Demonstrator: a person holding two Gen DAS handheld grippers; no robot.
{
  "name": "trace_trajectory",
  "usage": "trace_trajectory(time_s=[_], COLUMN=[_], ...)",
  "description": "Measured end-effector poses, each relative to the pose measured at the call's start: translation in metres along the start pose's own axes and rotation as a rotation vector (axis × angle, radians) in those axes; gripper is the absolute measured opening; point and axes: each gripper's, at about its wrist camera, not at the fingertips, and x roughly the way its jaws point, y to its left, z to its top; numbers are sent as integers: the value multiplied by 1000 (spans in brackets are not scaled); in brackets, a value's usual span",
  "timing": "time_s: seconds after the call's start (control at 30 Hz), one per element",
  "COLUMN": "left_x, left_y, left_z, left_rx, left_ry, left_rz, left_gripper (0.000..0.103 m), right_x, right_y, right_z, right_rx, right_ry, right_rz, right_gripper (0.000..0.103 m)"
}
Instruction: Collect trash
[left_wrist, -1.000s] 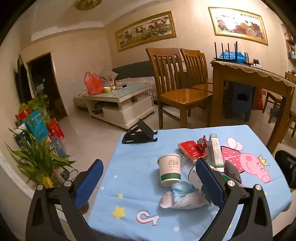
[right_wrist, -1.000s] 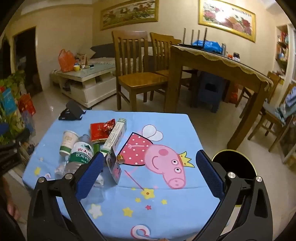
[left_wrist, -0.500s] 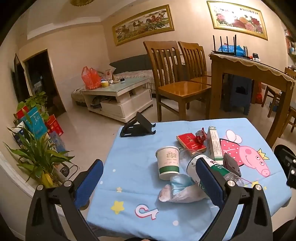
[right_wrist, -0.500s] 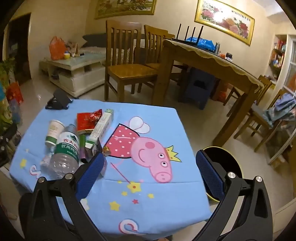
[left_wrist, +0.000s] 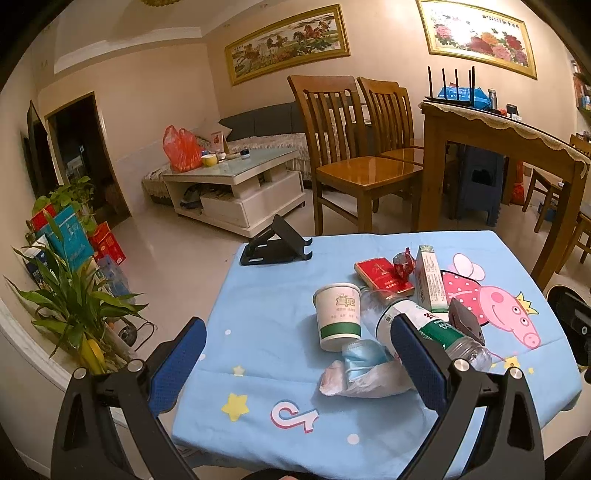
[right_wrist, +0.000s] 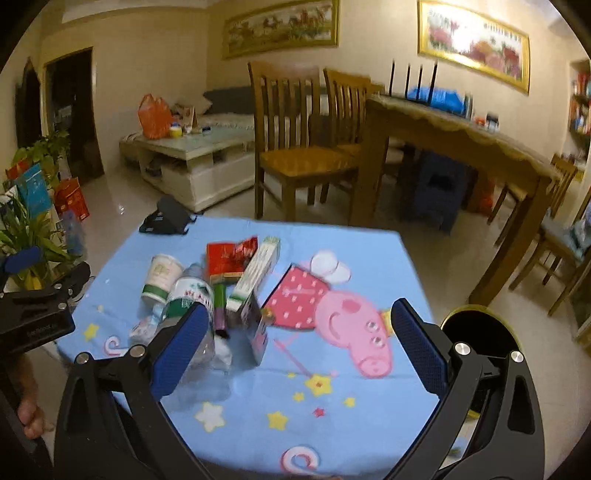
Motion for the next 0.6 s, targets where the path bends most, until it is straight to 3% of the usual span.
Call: trace_trajectory(time_s=[0.3, 0.6], left_x=[3, 3], left_y=[8, 9], left_z=[-1, -1], left_rx=[-14, -15], left_ry=[9, 9], left_rz=[-1, -4], left_gripper=[97, 97], right_x=[17, 22], right_y=[6, 0], right_z=[0, -4], right_rx=[-48, -27], right_ry=[49, 62], right_rz=[-209, -130], right_gripper=[98, 98])
